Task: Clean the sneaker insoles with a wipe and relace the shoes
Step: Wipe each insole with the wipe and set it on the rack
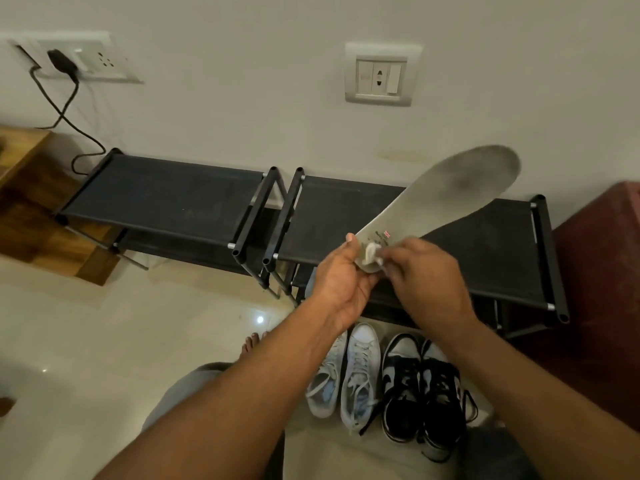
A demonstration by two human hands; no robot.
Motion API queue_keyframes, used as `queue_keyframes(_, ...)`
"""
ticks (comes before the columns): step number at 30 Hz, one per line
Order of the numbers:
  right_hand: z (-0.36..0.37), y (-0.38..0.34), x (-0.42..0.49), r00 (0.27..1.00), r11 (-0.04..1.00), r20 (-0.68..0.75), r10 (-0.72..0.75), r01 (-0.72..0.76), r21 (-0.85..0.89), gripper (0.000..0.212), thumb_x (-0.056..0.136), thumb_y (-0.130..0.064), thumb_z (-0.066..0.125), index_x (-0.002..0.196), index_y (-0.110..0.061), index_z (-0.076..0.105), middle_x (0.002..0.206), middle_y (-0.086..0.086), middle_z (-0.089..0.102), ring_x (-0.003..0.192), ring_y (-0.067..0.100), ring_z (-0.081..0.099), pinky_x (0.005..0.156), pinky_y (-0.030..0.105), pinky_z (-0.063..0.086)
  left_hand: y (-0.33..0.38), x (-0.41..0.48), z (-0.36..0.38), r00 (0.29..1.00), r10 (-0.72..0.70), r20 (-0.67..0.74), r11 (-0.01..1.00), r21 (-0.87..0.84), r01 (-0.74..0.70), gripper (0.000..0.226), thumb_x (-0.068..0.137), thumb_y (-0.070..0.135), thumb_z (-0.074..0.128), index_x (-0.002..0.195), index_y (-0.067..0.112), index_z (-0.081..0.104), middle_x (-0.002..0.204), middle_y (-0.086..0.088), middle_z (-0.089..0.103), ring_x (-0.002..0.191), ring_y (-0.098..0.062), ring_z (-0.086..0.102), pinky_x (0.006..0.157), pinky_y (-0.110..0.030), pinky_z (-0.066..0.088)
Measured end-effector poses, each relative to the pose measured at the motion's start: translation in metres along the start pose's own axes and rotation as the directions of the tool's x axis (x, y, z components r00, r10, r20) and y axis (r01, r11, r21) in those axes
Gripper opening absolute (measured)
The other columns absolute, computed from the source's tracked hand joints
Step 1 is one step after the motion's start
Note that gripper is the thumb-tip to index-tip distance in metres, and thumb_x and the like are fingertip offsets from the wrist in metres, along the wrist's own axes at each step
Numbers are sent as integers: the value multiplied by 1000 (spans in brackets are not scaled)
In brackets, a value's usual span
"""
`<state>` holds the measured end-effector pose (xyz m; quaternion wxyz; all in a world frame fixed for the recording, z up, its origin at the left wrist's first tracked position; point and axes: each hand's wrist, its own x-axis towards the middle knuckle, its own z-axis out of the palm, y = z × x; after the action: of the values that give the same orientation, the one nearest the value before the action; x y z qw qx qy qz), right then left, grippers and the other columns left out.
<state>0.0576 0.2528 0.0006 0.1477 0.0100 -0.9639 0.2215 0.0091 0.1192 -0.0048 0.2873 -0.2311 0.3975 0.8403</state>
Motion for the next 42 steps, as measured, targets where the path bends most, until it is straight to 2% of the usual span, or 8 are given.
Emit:
queue_keyframes(13, 8, -22, -10, 994, 994, 30, -106, 104, 43, 19, 89, -12, 76, 108, -14, 80, 91, 5, 71, 80, 26, 70, 70, 43, 63, 3, -2, -2, 1000, -11, -19, 1000, 12, 11, 47, 112, 34, 48, 135, -5, 62, 121, -25, 75, 111, -32, 76, 84, -34, 66)
queue_keyframes(17, -2, 9, 7, 993, 996, -94, 74, -70, 48, 13, 93, -19, 74, 104, -16, 81, 87, 3, 70, 75, 23, 68, 69, 39, 60, 3, -3, 1, 1000, 12, 16, 1000, -8, -12, 49, 113, 33, 46, 141, -6, 56, 128, -26, 72, 119, -34, 73, 90, -38, 65)
queue_keyframes(21, 10, -22, -12, 993, 993, 22, -112, 111, 34, 18, 89, -13, 77, 107, -14, 81, 90, 4, 71, 79, 25, 70, 70, 41, 63, 5, -4, -2, 1000, -5, -14, 1000, 7, 5, 47, 112, 35, 50, 136, -4, 61, 118, -23, 77, 103, -29, 79, 76, -32, 65)
queue_keyframes(25, 0, 7, 5, 992, 997, -103, 67, -62, 52, 16, 93, -22, 74, 108, -17, 80, 88, 2, 69, 74, 20, 67, 69, 42, 60, 4, -4, 1, 1000, 19, 14, 1000, -2, -19, 49, 113, 34, 45, 142, -5, 56, 128, -25, 73, 116, -32, 74, 90, -37, 65)
queue_keyframes(29, 10, -25, -13, 993, 993, 26, -111, 110, 50, 15, 89, -14, 76, 103, -17, 81, 88, 3, 70, 77, 23, 69, 68, 42, 62, 4, -5, -1, 1000, -2, -4, 999, 40, 2, 45, 113, 35, 48, 134, -2, 63, 118, -21, 77, 106, -29, 78, 87, -35, 66)
queue_keyframes(33, -3, 7, 6, 987, 993, -131, 90, -79, 84, 14, 93, -22, 74, 105, -17, 80, 87, 3, 70, 74, 20, 67, 68, 42, 61, 2, -3, 2, 999, 29, 37, 999, 22, -30, 51, 114, 34, 42, 143, -6, 55, 132, -25, 71, 119, -33, 72, 86, -35, 65)
queue_keyframes(37, 8, -21, -10, 994, 990, -12, -112, 113, 81, 18, 87, -12, 79, 104, -15, 81, 90, 2, 71, 78, 21, 69, 72, 40, 63, 0, -2, 1, 1000, 8, 8, 999, 47, -9, 49, 112, 36, 49, 139, -4, 60, 127, -24, 73, 115, -32, 75, 89, -34, 65)
queue_keyframes(42, 0, 0, 4, 988, 995, -144, 51, -38, 93, 14, 92, -14, 76, 105, -16, 80, 91, 2, 71, 81, 20, 69, 74, 41, 61, -2, 1, 3, 999, 31, 33, 997, 72, -33, 50, 113, 34, 47, 143, -4, 57, 133, -24, 71, 124, -35, 70, 90, -37, 64)
